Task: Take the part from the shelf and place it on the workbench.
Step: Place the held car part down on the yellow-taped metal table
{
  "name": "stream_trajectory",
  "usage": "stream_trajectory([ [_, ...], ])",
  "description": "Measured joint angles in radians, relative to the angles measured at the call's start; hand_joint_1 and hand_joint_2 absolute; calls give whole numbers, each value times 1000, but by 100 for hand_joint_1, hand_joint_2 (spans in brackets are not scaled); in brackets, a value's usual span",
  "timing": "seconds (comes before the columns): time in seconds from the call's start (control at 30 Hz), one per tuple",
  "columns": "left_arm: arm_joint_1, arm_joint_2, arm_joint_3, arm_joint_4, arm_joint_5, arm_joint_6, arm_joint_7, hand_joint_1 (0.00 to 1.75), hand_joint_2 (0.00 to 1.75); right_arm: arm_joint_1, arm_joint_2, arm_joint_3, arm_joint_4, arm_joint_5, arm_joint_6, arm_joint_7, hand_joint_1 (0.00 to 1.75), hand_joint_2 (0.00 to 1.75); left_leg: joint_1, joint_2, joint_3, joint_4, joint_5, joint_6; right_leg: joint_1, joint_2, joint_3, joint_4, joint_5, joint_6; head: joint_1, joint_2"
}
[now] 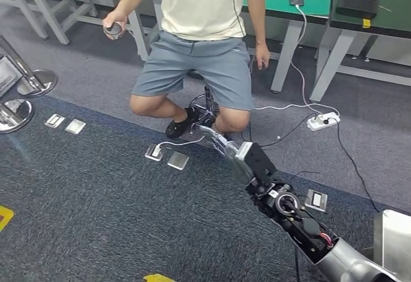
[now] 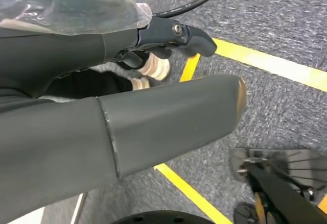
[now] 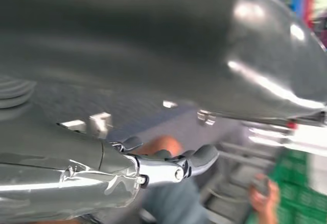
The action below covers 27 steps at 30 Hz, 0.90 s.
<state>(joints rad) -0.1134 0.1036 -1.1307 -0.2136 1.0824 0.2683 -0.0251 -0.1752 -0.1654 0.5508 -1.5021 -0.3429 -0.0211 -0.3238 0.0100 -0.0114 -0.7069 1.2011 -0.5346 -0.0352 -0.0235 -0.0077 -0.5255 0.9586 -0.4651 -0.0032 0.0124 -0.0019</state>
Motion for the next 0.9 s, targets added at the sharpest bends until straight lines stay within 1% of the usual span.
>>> stream_trajectory([
  [0.03,0,0,0,0,1,0,0,0,0,7,-3,-6,25,3,-8,4,0,0,2,3,-24,43,-10,-2,1,-14,0,0,-1,0,-1,0],
  [0.07,0,0,0,0,2,0,0,0,0,12,-6,-12,51,7,-15,5,0,0,3,4,-28,46,0,-2,1,-26,1,0,-3,0,-2,0],
  [0.1,1,0,0,0,2,0,0,0,0,16,-8,-19,78,12,-21,3,0,0,4,7,-9,6,26,-1,1,-37,2,0,-5,1,-3,0],
  [0.13,2,1,0,0,3,0,0,0,0,18,-10,-25,105,16,-25,-1,0,0,3,18,29,-67,61,3,1,-48,5,0,-7,4,-4,0],
  [0.17,2,2,0,0,4,0,0,0,0,18,-12,-31,129,18,-26,-5,0,0,0,36,70,-146,90,8,3,-57,7,0,-10,7,-5,0],
  [0.2,0,4,0,0,4,0,0,0,0,18,-14,-37,151,19,-26,-9,0,0,-4,50,103,-208,111,14,6,-64,10,0,-12,11,-4,0],
  [0.23,-1,5,0,0,4,0,0,0,0,18,-15,-42,168,19,-26,-10,0,0,-8,59,122,-245,120,20,7,-71,12,0,-15,17,-3,0],
  [0.27,-1,6,0,0,4,0,0,0,0,17,-16,-47,186,19,-26,-10,0,0,-12,59,126,-255,120,25,9,-78,15,-2,-18,22,-2,0],
  [0.3,-1,6,0,0,4,0,0,0,0,17,-17,-49,200,19,-26,-10,0,0,-13,47,126,-256,121,30,9,-84,20,-4,-19,28,-1,0],
  [0.33,0,6,0,0,4,0,0,0,0,17,-17,-52,212,19,-26,-10,0,0,-11,38,130,-262,122,35,7,-88,24,-6,-22,33,0,0],
  [0.37,1,6,0,0,4,0,0,0,0,16,-18,-54,222,19,-26,-11,0,0,-9,29,136,-269,124,40,6,-80,25,2,-31,38,2,0],
  [0.4,1,6,0,0,4,0,0,0,0,16,-18,-56,229,19,-26,-11,0,0,-7,21,142,-276,127,46,4,-63,15,29,-50,42,3,0],
  [0.43,0,6,0,0,4,0,0,0,0,17,-19,-58,236,19,-26,-12,0,0,-4,13,147,-282,129,51,3,-40,-5,78,-78,45,6,0],
  [0.47,-1,6,0,0,4,0,0,0,0,18,-20,-61,246,19,-26,-12,0,0,-5,3,149,-283,129,54,3,-17,-38,149,-111,46,10,0],
  [0.5,-2,6,0,0,4,0,0,0,0,21,-22,-64,255,19,-26,-11,0,0,-6,-8,149,-282,128,57,4,-5,-76,222,-141,48,14,0],
  [0.53,-3,6,0,0,4,0,0,0,0,23,-23,-66,264,20,-28,-7,0,0,-6,-21,150,-282,127,58,4,1,-106,275,-155,49,18,0],
  [0.57,-3,6,0,0,4,0,0,0,0,25,-23,-68,272,21,-33,-2,0,0,-6,-34,150,-280,126,58,4,4,-122,296,-150,50,22,0],
  [0.6,-2,6,0,0,4,0,0,0,0,26,-24,-70,282,25,-41,6,0,0,-6,-48,151,-278,125,57,3,6,-115,269,-121,50,24,0],
  [0.63,-2,5,0,0,4,0,0,0,0,25,-24,-72,296,33,-55,16,0,0,-5,-62,153,-275,122,55,1,13,-90,205,-78,50,26,0],
  [0.67,-2,5,0,0,4,0,0,0,0,23,-25,-75,315,43,-69,24,0,0,-4,-75,153,-270,119,51,-2,35,-58,130,-40,48,29,0],
  [0.7,-3,4,0,0,4,0,0,0,0,22,-27,-78,337,51,-82,30,0,0,-4,-88,150,-264,116,47,-5,58,-31,66,-14,46,30,0],
  [0.73,-3,4,0,0,5,0,1,0,0,21,-28,-80,364,56,-91,31,0,0,-4,-100,146,-259,115,42,-7,76,-15,27,-1,44,31,0],
  [0.77,-3,4,0,0,6,0,1,0,0,19,-30,-83,393,57,-95,27,0,0,-3,-110,141,-258,116,37,-6,86,-9,13,-2,40,30,0],
  [0.83,1,5,0,0,8,1,3,0,0,14,-30,-88,460,53,-98,13,0,0,0,-129,136,-259,118,26,-4,67,-7,9,0,29,26,0],
  [0.87,4,5,0,0,8,1,3,0,0,11,-30,-91,492,49,-99,5,0,0,-1,-119,134,-255,116,21,-5,56,-4,6,1,23,23,0],
  [0.9,5,5,0,0,8,1,4,0,0,8,-30,-95,522,45,-101,-2,0,0,-1,-96,125,-236,104,17,-6,44,0,2,2,17,17,0],
])
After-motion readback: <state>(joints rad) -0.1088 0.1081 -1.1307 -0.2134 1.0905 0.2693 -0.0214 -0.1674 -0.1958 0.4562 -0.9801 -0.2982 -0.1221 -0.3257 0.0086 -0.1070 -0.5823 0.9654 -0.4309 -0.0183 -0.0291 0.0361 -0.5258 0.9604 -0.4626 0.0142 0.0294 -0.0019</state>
